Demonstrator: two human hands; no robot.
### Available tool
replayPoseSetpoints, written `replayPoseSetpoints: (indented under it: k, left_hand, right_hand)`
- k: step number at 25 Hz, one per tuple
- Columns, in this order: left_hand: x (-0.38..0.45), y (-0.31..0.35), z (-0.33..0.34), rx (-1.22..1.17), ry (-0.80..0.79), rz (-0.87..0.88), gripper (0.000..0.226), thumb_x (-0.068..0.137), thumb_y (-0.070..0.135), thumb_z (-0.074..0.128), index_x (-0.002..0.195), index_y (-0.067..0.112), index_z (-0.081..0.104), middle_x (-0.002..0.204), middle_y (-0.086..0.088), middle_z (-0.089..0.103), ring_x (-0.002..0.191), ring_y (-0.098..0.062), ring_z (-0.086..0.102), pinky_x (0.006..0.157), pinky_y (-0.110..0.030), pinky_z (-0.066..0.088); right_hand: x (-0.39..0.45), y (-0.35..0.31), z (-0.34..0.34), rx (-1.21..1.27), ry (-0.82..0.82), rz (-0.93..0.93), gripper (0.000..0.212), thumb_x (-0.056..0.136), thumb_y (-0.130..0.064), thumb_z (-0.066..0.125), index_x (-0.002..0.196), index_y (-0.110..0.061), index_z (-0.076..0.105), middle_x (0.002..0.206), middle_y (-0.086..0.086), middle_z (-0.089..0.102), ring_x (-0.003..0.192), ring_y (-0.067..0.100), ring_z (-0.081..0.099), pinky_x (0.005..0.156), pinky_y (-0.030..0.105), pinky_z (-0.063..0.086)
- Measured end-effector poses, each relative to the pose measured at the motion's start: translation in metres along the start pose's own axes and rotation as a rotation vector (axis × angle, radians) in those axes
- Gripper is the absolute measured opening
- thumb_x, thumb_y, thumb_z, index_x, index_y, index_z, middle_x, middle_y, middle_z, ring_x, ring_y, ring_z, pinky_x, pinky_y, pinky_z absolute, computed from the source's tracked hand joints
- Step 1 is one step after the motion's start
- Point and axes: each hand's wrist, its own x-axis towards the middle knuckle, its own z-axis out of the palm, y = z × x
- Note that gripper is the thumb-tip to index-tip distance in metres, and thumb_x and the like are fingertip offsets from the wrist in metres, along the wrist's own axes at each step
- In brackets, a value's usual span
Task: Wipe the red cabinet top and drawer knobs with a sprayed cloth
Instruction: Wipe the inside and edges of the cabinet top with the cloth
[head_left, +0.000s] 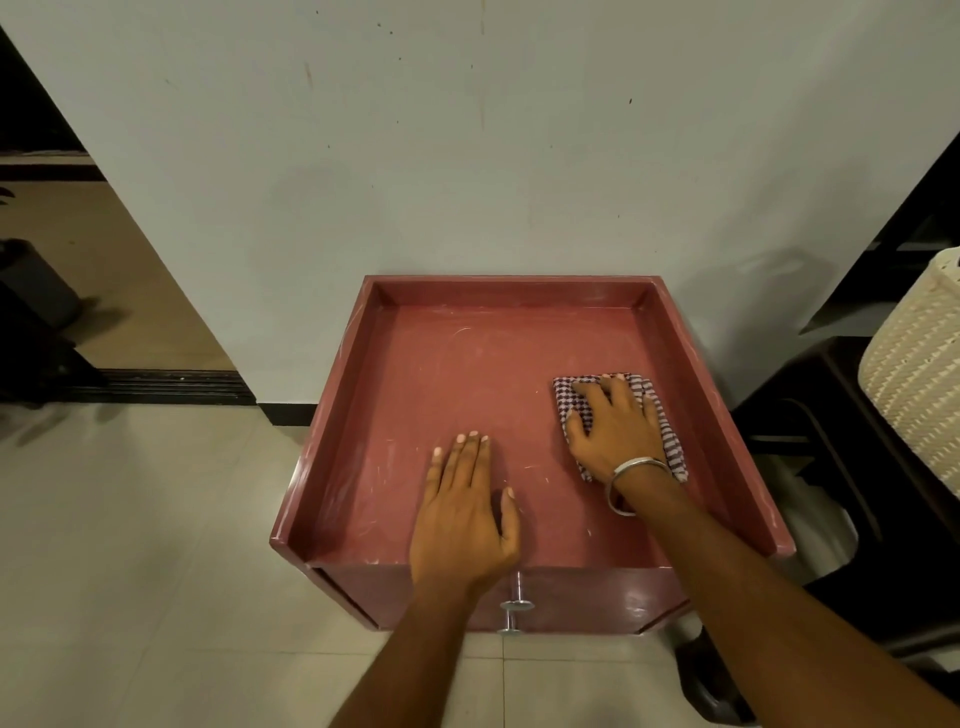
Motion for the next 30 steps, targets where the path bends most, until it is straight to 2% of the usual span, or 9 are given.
replayPoseSetpoints:
  k: [2, 5, 9, 14, 21, 25, 30]
  left_hand:
    - [0.000, -0.001, 0.000, 0.000, -0.005, -0.002, 0.067, 0.092, 0.044, 0.026, 0.150, 0.010, 0.027, 0.157, -0.004, 0.027, 0.147, -0.014, 0.015, 0.123, -0.037, 0.008]
    - [0.000, -0.001, 0.001, -0.011, -0.007, -0.005, 0.067, 0.092, 0.044, 0.027, 0.150, 0.010, 0.028, 0.157, -0.004, 0.028, 0.147, -0.014, 0.016, 0.122, -0.038, 0.010]
    - [-0.001, 0.000, 0.001, -0.011, 0.000, -0.013, 0.067, 0.092, 0.044, 0.026, 0.149, 0.010, 0.029, 0.156, -0.004, 0.030, 0.147, -0.014, 0.018, 0.122, -0.038, 0.011]
    - [-0.001, 0.000, 0.001, -0.006, -0.004, -0.009, 0.067, 0.092, 0.045, 0.025, 0.149, 0.010, 0.029, 0.156, -0.004, 0.029, 0.147, -0.014, 0.017, 0.122, -0.038, 0.010]
    - [0.000, 0.000, -0.001, -0.021, -0.020, -0.005, 0.068, 0.092, 0.045, 0.024, 0.151, 0.011, 0.025, 0.158, -0.002, 0.025, 0.147, -0.012, 0.015, 0.120, -0.034, 0.005]
    - [-0.001, 0.002, -0.001, -0.001, -0.015, -0.006, 0.066, 0.092, 0.043, 0.028, 0.149, 0.009, 0.030, 0.156, -0.004, 0.030, 0.146, -0.014, 0.020, 0.119, -0.037, 0.010]
    - [0.001, 0.000, 0.000, -0.012, -0.002, -0.010, 0.066, 0.093, 0.044, 0.028, 0.150, 0.011, 0.028, 0.156, -0.002, 0.029, 0.146, -0.013, 0.019, 0.119, -0.034, 0.006]
  right_hand:
    - [-0.001, 0.014, -0.002, -0.004, -0.016, -0.026, 0.060, 0.082, -0.050, 0.031, 0.138, -0.031, 0.041, 0.151, 0.003, 0.033, 0.144, 0.022, 0.022, 0.118, 0.048, 0.012]
    - [-0.003, 0.037, -0.008, -0.005, 0.045, 0.039, 0.062, 0.082, -0.052, 0.028, 0.140, -0.031, 0.040, 0.152, 0.004, 0.033, 0.144, 0.022, 0.021, 0.119, 0.047, 0.015]
    - [0.001, 0.026, -0.004, -0.041, 0.042, 0.080, 0.053, 0.090, -0.046, 0.036, 0.142, -0.032, 0.037, 0.155, 0.003, 0.028, 0.145, 0.021, 0.018, 0.119, 0.047, 0.010]
    - [0.011, 0.010, -0.001, -0.054, -0.028, 0.056, 0.054, 0.093, -0.048, 0.032, 0.145, -0.034, 0.028, 0.158, -0.004, 0.018, 0.147, 0.018, 0.010, 0.119, 0.048, 0.005]
    - [0.024, 0.035, -0.005, -0.078, -0.012, 0.054, 0.053, 0.093, -0.049, 0.032, 0.144, -0.035, 0.031, 0.157, -0.004, 0.023, 0.146, 0.018, 0.015, 0.120, 0.046, 0.011]
    - [0.032, 0.016, 0.002, -0.084, 0.004, 0.095, 0.055, 0.092, -0.049, 0.031, 0.145, -0.034, 0.030, 0.158, -0.004, 0.021, 0.146, 0.019, 0.013, 0.118, 0.048, 0.008]
    - [0.045, 0.013, 0.003, -0.077, -0.039, 0.015, 0.055, 0.093, -0.050, 0.030, 0.146, -0.034, 0.028, 0.158, -0.004, 0.019, 0.147, 0.018, 0.011, 0.119, 0.046, 0.008]
